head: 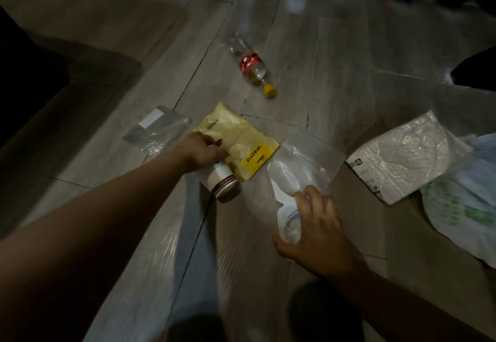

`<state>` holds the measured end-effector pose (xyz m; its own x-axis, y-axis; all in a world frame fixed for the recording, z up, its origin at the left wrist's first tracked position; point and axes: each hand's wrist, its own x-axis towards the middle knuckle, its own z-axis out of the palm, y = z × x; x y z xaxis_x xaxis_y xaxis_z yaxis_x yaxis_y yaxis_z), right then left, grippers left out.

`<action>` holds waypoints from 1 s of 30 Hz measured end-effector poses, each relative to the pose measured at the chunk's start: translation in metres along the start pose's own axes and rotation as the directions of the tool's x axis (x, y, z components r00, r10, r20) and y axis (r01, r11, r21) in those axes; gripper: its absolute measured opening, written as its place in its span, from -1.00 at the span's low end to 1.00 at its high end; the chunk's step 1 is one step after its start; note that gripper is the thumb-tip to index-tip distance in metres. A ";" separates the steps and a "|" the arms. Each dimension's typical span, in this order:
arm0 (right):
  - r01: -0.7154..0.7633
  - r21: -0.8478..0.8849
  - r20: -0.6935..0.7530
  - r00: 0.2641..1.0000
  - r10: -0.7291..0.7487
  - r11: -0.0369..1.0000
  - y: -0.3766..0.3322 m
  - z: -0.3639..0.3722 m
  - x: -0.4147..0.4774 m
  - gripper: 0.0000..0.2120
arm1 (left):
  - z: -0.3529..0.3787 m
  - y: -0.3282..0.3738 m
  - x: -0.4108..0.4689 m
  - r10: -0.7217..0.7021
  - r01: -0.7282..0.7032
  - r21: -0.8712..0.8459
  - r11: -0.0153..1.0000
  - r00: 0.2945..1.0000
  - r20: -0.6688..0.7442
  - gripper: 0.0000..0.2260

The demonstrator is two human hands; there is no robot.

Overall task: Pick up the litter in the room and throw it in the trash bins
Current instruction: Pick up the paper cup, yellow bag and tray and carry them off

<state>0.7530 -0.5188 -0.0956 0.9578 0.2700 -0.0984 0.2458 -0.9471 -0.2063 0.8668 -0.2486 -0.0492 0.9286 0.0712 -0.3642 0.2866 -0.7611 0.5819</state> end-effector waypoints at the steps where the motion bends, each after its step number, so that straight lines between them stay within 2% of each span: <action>1: 0.000 -0.001 0.000 1.000 0.000 1.000 0.000 0.000 0.000 -0.05 | 0.001 -0.001 0.001 -0.019 0.018 0.052 0.998 1.000 0.003 -0.68; 4: -0.003 -0.002 0.013 1.000 0.003 1.000 -0.001 -0.001 0.000 -0.04 | 0.004 -0.002 0.002 -0.087 0.085 0.132 0.988 0.996 0.007 -0.50; 7: 0.002 0.000 0.010 1.000 -0.002 1.000 -0.001 -0.001 -0.001 -0.03 | 0.007 -0.002 0.005 -0.114 0.114 0.115 0.987 0.993 -0.005 -0.42; 12: 0.006 -0.004 -0.005 1.000 -0.006 1.000 0.000 0.001 0.001 -0.05 | 0.010 -0.003 0.013 -0.177 0.174 0.103 0.979 0.984 0.021 -0.18; 18: -0.020 0.015 -0.035 0.999 0.021 1.000 0.000 0.004 0.002 -0.05 | 0.015 -0.004 0.024 -0.238 0.243 0.132 0.961 0.970 -0.054 -0.23; 22: -0.012 -0.005 -0.033 0.999 0.012 1.000 0.000 0.005 0.003 -0.05 | 0.019 -0.009 0.026 -0.231 0.239 0.153 0.959 0.971 -0.065 -0.27; 25: -0.005 -0.012 -0.026 1.000 0.005 1.000 0.001 0.006 0.004 -0.05 | 0.023 -0.014 0.025 -0.212 0.225 0.179 0.958 0.973 -0.089 -0.36; 30: 0.001 -0.003 -0.061 0.998 -0.001 1.000 0.002 0.007 0.003 -0.09 | 0.025 -0.017 0.015 -0.150 0.153 0.027 0.988 0.984 -0.099 -0.63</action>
<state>0.7552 -0.5187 -0.1030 0.9647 0.2604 -0.0388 0.2475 -0.9472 -0.2037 0.8695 -0.2512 -0.0826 0.8940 0.2477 -0.3733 0.4187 -0.7583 0.4996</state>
